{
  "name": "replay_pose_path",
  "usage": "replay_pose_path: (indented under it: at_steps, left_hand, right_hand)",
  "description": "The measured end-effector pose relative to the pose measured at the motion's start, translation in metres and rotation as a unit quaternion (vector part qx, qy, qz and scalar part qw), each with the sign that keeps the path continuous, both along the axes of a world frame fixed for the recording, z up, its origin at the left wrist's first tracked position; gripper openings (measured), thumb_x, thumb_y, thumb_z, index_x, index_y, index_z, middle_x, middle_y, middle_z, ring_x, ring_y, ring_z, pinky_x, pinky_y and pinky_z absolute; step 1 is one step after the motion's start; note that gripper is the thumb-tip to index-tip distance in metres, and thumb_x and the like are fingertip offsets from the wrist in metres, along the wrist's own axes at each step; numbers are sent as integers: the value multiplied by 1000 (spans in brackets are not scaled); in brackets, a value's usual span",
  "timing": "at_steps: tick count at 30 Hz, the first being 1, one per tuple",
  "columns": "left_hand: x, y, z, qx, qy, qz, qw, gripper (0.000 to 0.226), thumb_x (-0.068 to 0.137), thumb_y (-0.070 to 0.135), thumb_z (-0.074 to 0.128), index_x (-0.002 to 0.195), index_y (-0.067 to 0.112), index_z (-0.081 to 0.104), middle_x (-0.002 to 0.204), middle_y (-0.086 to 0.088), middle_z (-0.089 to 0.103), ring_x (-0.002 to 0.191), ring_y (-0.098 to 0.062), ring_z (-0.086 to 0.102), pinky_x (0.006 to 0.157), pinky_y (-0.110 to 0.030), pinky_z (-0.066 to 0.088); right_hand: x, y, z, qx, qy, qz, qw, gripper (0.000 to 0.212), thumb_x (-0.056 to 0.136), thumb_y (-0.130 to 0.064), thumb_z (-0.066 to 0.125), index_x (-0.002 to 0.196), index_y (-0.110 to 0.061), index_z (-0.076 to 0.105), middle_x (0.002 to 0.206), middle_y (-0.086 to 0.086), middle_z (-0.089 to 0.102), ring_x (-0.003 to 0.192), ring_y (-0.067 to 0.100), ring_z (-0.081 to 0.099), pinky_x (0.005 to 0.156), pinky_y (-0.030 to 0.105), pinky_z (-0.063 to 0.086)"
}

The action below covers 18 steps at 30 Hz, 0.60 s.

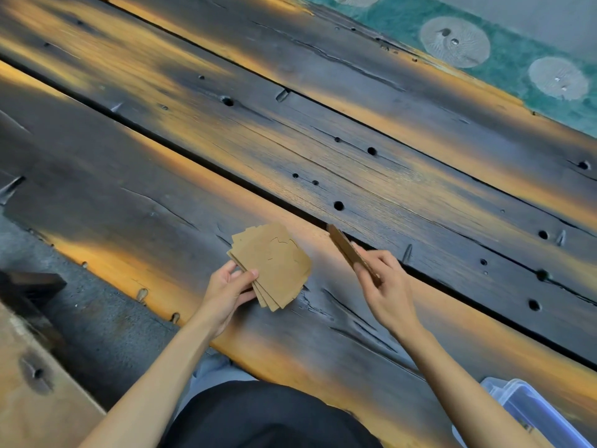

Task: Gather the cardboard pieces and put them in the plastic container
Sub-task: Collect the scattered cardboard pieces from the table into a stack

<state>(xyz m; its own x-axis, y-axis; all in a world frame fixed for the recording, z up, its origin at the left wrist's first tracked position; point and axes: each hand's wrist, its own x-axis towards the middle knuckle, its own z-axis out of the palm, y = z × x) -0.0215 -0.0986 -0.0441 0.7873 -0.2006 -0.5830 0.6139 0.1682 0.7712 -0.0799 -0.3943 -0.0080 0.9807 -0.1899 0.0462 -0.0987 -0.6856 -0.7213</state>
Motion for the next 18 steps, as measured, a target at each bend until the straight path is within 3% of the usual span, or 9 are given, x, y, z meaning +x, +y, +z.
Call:
replay_pose_path:
  at_steps: [3,7,12,18]
  left_hand:
    - [-9,-17,6,-22,-3,-9,1000,32,99,7,61,131,13,62,118,-15,77,108,-29,74,82,-35,62]
    - [-18,-33,16,-75,-4,6,997,28,98,8,63,126,12,65,119,-18,75,110,-30,73,87,-41,62]
    - [-23,-37,26,-134,8,25,991,32,95,14,68,127,17,69,131,-17,70,119,-30,68,88,-39,59]
    - [-26,-32,31,-204,32,52,977,39,93,10,68,132,14,65,136,-17,66,124,-30,65,87,-37,60]
  right_hand:
    - [14,42,15,-31,-41,25,998,48,98,-10,54,145,-20,56,112,2,62,97,20,52,85,30,42]
    - [18,83,26,-79,-31,55,995,54,95,-13,51,148,-23,52,129,6,59,110,24,52,94,39,44]
    - [10,113,34,-167,40,68,983,58,91,-29,41,148,-28,48,134,9,57,112,29,51,86,45,46]
    - [5,123,33,-193,65,76,976,60,89,-33,42,149,-28,47,134,10,56,109,28,49,82,43,45]
